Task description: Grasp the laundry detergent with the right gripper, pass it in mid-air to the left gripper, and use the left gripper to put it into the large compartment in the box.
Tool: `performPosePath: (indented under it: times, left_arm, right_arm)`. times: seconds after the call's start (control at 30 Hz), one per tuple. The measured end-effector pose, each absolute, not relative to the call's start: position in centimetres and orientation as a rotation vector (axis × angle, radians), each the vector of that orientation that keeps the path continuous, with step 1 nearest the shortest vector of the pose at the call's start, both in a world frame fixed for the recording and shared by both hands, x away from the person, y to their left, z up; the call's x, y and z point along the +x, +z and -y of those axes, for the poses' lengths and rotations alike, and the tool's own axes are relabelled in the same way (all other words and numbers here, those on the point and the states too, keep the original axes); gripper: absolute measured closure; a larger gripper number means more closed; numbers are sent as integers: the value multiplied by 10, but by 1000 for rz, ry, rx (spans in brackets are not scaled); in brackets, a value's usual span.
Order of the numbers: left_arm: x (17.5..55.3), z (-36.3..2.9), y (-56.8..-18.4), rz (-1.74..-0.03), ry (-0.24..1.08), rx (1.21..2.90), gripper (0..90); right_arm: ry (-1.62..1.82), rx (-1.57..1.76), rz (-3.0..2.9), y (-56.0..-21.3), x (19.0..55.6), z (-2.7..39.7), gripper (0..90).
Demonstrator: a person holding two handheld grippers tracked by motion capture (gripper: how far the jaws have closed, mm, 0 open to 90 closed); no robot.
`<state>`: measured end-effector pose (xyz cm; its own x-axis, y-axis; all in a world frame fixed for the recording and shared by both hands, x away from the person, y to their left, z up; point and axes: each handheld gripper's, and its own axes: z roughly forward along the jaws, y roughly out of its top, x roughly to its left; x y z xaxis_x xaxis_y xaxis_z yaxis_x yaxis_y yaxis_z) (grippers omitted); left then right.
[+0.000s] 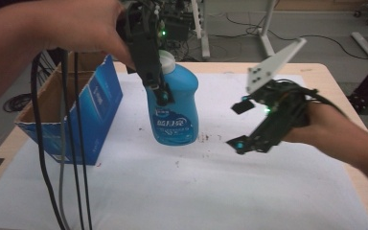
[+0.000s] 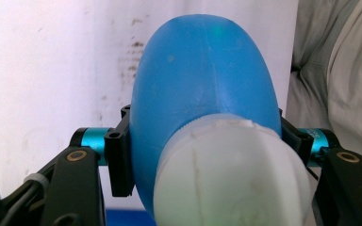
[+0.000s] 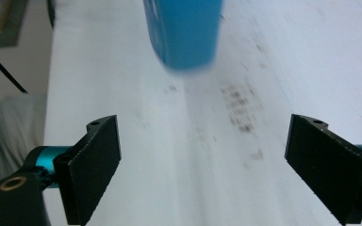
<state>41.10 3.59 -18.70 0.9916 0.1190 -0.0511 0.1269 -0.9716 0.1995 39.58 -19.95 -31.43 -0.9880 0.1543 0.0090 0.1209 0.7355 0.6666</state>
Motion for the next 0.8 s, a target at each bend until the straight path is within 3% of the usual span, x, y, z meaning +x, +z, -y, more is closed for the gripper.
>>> performPosePath:
  times: [0.4, 0.8]
  left_arm:
    - [416, -80, -131, -469, -24, 2899, 379]
    - [415, -128, -97, -678, 25, 2832, 379]
  right_arm:
    - [843, 289, -2933, -294, 394, 261, 107]
    - [797, 336, -2946, -294, 399, 283, 107]
